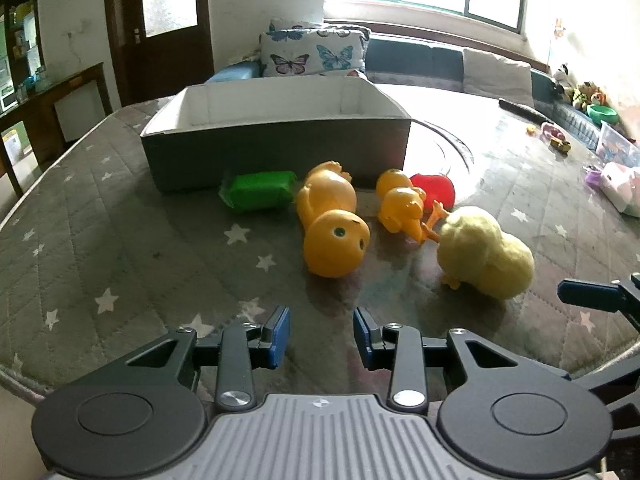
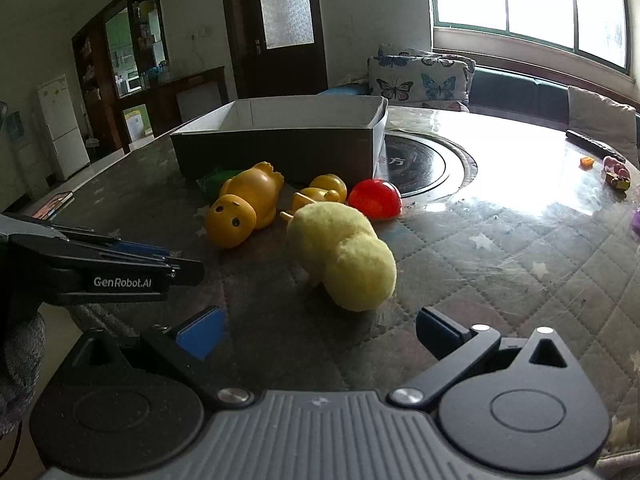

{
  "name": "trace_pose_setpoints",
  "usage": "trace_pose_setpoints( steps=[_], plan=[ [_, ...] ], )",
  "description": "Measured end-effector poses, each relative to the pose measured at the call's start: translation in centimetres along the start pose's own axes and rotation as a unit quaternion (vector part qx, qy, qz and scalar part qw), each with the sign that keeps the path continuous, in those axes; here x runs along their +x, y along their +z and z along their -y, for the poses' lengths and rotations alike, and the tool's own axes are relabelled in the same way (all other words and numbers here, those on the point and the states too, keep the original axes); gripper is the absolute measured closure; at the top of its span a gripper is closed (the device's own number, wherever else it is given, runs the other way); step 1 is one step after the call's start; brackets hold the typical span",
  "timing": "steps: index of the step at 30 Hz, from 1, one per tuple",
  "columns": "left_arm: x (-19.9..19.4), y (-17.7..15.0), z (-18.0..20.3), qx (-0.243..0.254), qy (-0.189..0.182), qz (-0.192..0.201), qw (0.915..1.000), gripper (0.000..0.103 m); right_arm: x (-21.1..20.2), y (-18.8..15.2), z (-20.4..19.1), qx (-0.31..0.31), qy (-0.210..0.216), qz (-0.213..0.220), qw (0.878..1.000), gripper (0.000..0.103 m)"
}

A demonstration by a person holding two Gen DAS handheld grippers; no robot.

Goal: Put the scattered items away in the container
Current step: 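Move both grippers forward toward the fuzzy yellow chick plush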

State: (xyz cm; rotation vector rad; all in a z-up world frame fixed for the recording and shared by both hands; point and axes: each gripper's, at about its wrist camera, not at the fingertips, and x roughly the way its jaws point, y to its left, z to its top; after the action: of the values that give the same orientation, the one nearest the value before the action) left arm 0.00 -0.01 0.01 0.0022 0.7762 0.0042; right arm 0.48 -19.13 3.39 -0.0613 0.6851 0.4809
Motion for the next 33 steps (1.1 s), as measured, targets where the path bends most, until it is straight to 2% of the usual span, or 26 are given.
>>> trace_pose_setpoints(
  steps=[8,12,33],
  plan=[
    [0.0,-0.3,0.3,0.001,-0.005,-0.007,1.0000,0.065,0.7,-0.1,0.0,0.006,0.002,-0.016,1.000,0.000],
    [0.7,-0.1,0.4,0.006,-0.006,-0.019,0.9998,0.065,0.2,-0.4,-0.2,0.003,0.002,-0.011,1.000,0.000],
    [1.1,0.0,0.5,0.006,-0.011,-0.025,0.9996,0.065,0.7,-0.4,-0.4,-0.006,-0.002,-0.013,1.000,0.000]
  ],
)
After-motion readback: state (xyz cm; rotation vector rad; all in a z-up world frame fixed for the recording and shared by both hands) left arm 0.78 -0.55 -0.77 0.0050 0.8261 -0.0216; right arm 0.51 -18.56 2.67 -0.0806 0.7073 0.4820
